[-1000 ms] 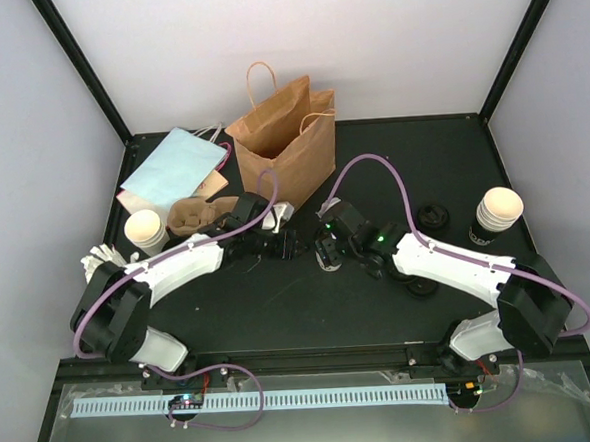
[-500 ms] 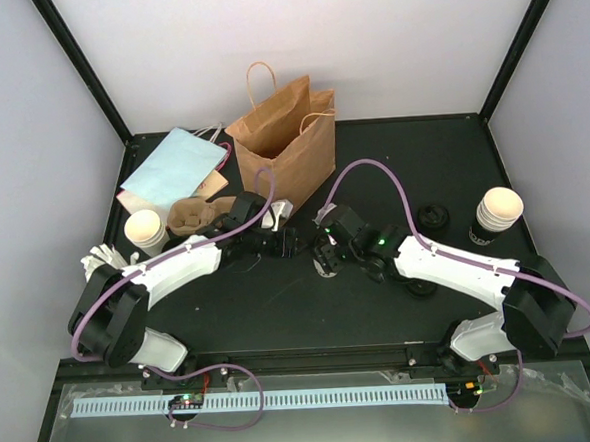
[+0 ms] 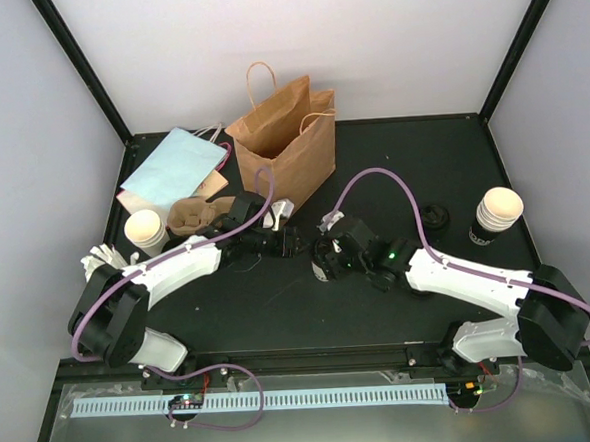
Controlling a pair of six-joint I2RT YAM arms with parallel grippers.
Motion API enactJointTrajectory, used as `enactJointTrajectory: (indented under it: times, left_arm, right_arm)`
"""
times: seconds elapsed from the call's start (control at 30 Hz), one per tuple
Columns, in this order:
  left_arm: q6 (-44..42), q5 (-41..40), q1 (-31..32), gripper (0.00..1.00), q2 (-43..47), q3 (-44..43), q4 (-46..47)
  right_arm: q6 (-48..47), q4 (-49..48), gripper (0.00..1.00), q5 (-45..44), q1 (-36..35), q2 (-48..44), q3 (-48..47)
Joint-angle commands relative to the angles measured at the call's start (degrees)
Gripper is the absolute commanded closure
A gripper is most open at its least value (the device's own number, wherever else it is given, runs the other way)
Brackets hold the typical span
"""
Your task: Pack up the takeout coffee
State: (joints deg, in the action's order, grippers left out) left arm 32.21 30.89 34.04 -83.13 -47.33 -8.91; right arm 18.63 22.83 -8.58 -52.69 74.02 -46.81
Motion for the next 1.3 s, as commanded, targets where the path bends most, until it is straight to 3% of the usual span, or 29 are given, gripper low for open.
enactJointTrajectory:
  times: [0.0, 0.33, 1.07, 1.27]
  left_arm:
    - [0.8, 2.4, -0.5, 0.47, -0.3, 0.5, 2.5]
    - [0.7, 2.6, -0.8, 0.47, 0.1, 0.6, 2.0]
    - [1.6, -0.5, -1.1, 0.51, -9.4, 1.0, -2.8]
    - [2.8, 1.0, -1.3, 0.50, -7.2, 1.6, -0.2]
  right_arm:
    - [3.6, 4.7, 0.28, 5.8, -1.1, 3.4, 4.5]
    - [5.2, -0.9, 0.29, 3.7, -2.5, 3.7, 8.3]
    - [5.9, 0.6, 0.29, 5.5, -4.6, 4.7, 8.6]
    - [5.8, 1.9, 0.29, 6.3, -4.7, 5.5, 8.0]
